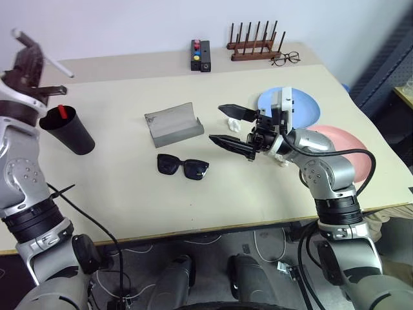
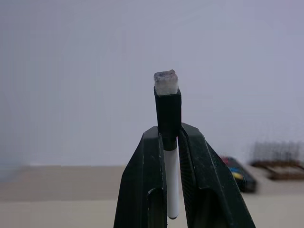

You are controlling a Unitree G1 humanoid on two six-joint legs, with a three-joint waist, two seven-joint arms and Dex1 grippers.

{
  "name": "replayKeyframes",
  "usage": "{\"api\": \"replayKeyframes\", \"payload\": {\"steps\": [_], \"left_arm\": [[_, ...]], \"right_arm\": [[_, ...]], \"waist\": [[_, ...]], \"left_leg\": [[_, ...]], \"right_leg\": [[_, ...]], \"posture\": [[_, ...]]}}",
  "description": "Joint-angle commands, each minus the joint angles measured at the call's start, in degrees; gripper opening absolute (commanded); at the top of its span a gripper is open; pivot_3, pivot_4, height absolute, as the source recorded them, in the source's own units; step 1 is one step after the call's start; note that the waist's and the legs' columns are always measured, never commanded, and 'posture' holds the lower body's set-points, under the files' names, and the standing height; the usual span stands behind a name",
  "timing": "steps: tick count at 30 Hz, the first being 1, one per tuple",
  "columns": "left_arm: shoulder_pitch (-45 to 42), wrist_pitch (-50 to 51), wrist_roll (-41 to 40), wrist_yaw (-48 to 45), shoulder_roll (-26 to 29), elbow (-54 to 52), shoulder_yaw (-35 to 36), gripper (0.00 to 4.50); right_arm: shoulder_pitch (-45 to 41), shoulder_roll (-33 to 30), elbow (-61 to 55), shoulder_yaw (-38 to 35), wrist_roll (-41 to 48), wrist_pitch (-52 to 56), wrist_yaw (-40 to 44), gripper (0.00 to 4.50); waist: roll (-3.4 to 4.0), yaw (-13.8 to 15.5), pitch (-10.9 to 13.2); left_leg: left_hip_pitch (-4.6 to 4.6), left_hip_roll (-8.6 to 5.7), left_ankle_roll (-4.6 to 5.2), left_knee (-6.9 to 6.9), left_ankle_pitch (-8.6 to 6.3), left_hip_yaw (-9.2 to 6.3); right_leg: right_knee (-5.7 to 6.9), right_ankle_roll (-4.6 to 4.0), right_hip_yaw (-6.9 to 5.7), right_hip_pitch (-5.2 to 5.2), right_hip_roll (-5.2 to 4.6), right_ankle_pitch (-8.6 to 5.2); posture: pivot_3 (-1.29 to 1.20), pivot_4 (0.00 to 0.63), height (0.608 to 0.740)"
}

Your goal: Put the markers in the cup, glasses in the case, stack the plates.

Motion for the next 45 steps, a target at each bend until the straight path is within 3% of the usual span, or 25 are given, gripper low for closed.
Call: {"api": "replayKeyframes", "payload": {"steps": [1, 13, 22, 30, 45], "left_arm": [[1.40, -3.87, 1.66, 3.40, 1.61, -3.43, 1.41, 0.02], [6.94, -7.77, 7.92, 14.35, 0.69, -4.46, 0.03, 0.02], [5.07, -8.71, 11.27, 22.94, -4.45, 4.05, -3.25, 0.02], [0.34, -12.17, 12.45, 24.75, -5.29, 11.92, -7.09, 0.02], [0.20, -7.62, 9.30, 26.04, -6.26, 10.22, -7.99, 0.02]], "right_arm": [[-1.67, 0.74, 1.19, -1.50, 1.44, -2.14, 2.13, 4.50], [-4.16, 2.35, 8.02, 0.13, -0.88, -6.42, 6.50, 4.50], [-4.87, 3.73, 8.61, 1.06, -2.75, -7.78, 6.10, 4.50], [-4.54, 3.75, 7.01, 0.86, -2.92, -6.99, 4.61, 4.50], [-4.44, 2.73, 9.47, 1.08, -6.12, -8.54, 2.82, 4.50]], "waist": [[-0.09, 0.06, -0.05], [-0.13, -0.22, -0.08], [-0.13, -0.18, -0.08], [-0.14, -0.15, -0.09], [-0.15, -0.23, -0.09]], "left_leg": [[0.00, -0.01, 0.00, 0.02, 0.00, 0.00], [0.01, 0.00, 0.00, -0.03, 0.00, 0.01], [0.01, 0.00, 0.00, -0.01, 0.00, 0.00], [0.01, -0.01, 0.00, -0.01, 0.00, 0.00], [0.00, 0.00, 0.00, -0.02, 0.00, 0.00]], "right_leg": [[0.00, 0.01, 0.00, 0.02, 0.01, 0.00], [-0.03, 0.02, 0.02, -0.02, 0.06, 0.02], [-0.02, 0.02, 0.02, -0.01, 0.09, 0.03], [-0.03, 0.02, 0.01, -0.01, 0.09, 0.04], [-0.01, 0.02, 0.02, -0.03, 0.10, 0.05]], "posture": [[0.00, 0.150, 0.740], [0.00, 0.150, 0.740], [0.00, 0.150, 0.740], [0.00, 0.150, 0.740], [0.00, 0.150, 0.740]]}}
